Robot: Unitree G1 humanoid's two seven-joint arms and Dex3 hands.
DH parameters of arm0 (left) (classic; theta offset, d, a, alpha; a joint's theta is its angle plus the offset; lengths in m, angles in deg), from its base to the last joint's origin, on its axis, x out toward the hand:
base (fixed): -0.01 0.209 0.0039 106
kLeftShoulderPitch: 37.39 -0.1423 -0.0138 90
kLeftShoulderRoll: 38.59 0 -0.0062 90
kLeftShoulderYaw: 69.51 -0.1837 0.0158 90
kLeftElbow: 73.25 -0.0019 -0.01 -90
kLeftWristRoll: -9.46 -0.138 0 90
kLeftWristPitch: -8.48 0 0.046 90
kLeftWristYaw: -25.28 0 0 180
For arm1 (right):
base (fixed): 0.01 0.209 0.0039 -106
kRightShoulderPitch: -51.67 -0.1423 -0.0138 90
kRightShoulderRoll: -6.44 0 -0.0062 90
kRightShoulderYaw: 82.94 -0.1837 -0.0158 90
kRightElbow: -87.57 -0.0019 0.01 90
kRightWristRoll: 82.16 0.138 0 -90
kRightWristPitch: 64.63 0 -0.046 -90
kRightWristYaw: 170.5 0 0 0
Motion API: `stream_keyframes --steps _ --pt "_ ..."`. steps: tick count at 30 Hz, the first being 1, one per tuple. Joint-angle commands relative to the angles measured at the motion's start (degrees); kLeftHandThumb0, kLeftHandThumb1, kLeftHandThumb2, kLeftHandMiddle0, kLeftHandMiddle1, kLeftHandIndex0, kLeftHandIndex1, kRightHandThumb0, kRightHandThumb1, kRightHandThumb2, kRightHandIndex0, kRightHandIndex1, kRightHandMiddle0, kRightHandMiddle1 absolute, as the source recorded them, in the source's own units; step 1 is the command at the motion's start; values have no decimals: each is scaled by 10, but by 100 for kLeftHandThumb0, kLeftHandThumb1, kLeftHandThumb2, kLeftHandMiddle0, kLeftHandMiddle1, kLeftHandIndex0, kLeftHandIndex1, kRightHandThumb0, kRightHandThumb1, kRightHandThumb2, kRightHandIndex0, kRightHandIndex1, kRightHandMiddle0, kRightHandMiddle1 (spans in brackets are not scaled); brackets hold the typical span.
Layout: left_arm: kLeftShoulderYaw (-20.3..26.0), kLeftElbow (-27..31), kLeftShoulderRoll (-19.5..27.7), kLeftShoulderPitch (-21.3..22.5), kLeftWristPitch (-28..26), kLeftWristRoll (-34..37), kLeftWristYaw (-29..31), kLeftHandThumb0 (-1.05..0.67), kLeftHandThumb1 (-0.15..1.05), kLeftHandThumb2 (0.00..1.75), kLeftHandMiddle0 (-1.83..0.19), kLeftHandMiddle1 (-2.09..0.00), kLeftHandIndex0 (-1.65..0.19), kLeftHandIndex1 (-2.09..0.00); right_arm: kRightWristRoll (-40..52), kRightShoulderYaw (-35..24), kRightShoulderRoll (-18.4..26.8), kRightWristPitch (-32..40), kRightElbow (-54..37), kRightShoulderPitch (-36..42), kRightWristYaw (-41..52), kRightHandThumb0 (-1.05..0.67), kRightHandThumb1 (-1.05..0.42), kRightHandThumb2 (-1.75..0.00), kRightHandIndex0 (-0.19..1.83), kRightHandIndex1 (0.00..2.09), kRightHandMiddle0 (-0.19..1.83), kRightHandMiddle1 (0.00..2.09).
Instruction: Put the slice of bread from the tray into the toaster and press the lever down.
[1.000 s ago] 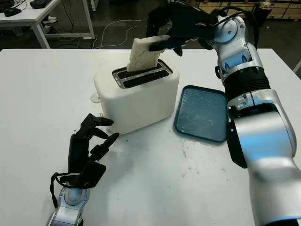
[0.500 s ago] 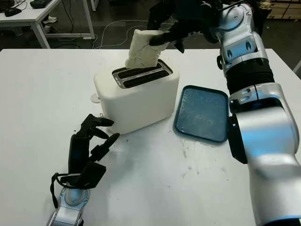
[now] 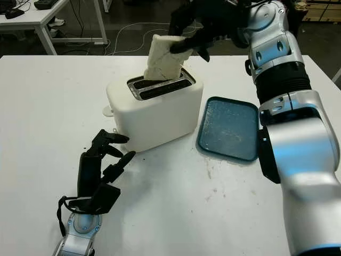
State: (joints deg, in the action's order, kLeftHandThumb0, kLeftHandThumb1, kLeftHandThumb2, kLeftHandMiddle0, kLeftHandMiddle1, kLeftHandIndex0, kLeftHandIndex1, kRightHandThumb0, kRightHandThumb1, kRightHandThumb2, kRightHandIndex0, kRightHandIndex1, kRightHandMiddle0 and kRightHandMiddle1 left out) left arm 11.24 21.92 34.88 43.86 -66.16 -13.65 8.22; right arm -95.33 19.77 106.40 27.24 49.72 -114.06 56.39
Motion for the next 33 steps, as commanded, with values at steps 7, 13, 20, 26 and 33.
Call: stream_keyframes --steps 7,13,20,26,33 --pt "-1 -5 0 -1 9 -4 -7 -26 92 8 -45 -165 -40 -127 -35 28 -7 -21 23 -1 -17 -49 -92 -15 119 171 99 175" --pt "-1 -6 0 -1 11 1 -5 -25 92 9 -45 -167 -40 -127 -38 31 -17 -17 35 3 -10 -48 -92 -12 124 170 103 175" --pt "-2 -6 -1 -2 12 1 -6 -25 92 9 -45 -167 -40 -127 -70 58 -16 -59 32 19 -23 -48 -92 -15 114 174 95 175" --pt "-1 -8 0 -1 14 0 -7 -25 92 9 -45 -168 -40 -127 -56 52 -24 -64 42 35 -3 -75 -92 -5 93 167 76 166" --pt "-2 -5 -1 -2 9 -5 -8 -26 92 9 -44 -165 -40 -127 -71 73 -7 -139 26 41 14 -83 -92 0 41 57 70 13"
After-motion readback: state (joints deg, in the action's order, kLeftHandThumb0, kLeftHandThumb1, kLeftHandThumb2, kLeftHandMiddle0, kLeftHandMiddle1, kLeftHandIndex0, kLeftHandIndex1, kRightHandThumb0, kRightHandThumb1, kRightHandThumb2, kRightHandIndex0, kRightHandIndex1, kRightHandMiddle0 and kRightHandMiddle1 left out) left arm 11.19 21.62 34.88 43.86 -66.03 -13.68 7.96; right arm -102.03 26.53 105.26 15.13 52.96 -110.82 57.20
